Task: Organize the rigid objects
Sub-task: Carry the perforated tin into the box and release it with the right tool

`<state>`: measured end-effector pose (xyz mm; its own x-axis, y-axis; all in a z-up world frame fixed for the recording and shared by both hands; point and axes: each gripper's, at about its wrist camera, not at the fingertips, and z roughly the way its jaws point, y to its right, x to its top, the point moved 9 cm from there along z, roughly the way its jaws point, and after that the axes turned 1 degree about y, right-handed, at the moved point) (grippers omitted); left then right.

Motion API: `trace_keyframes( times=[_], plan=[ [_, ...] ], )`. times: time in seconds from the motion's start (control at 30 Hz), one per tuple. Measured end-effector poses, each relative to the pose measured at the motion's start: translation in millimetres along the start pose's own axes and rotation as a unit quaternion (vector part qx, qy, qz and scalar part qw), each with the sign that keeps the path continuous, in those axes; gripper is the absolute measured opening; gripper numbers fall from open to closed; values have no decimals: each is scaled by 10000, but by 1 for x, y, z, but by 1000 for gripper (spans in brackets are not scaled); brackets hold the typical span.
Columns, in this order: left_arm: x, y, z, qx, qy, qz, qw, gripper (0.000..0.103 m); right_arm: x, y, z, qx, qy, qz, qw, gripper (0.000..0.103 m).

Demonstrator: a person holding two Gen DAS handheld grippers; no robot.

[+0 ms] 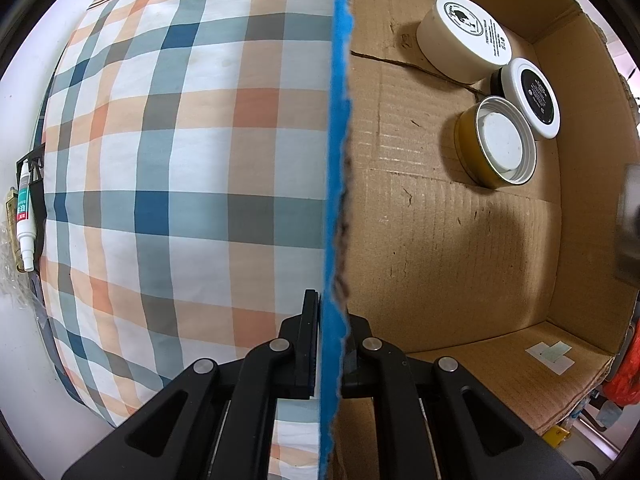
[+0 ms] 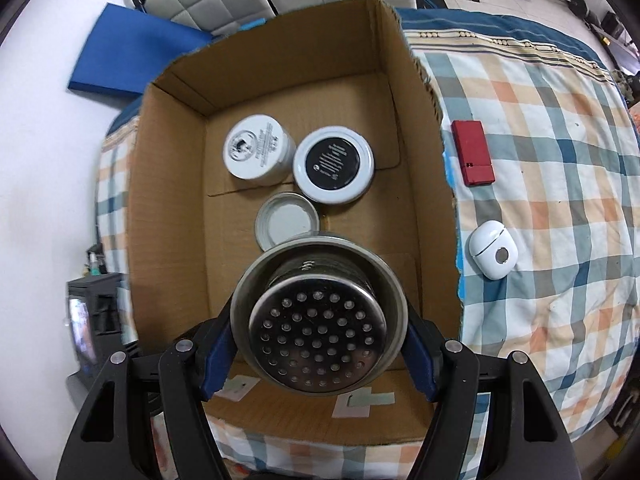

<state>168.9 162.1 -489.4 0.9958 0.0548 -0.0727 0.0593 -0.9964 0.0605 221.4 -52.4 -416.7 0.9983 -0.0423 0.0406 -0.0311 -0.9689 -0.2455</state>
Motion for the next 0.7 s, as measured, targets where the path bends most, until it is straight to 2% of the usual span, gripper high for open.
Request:
trace_keyframes(
  times=[0.33, 0.7],
  plan=[
    [1, 2, 3, 32, -24, 22, 10000, 4, -5, 1, 47, -317, -390, -54, 9987, 74],
    [1, 3, 5, 52, -37, 41, 10000, 4, -12, 4, 76, -495, -734, -111, 9960, 74]
  ],
)
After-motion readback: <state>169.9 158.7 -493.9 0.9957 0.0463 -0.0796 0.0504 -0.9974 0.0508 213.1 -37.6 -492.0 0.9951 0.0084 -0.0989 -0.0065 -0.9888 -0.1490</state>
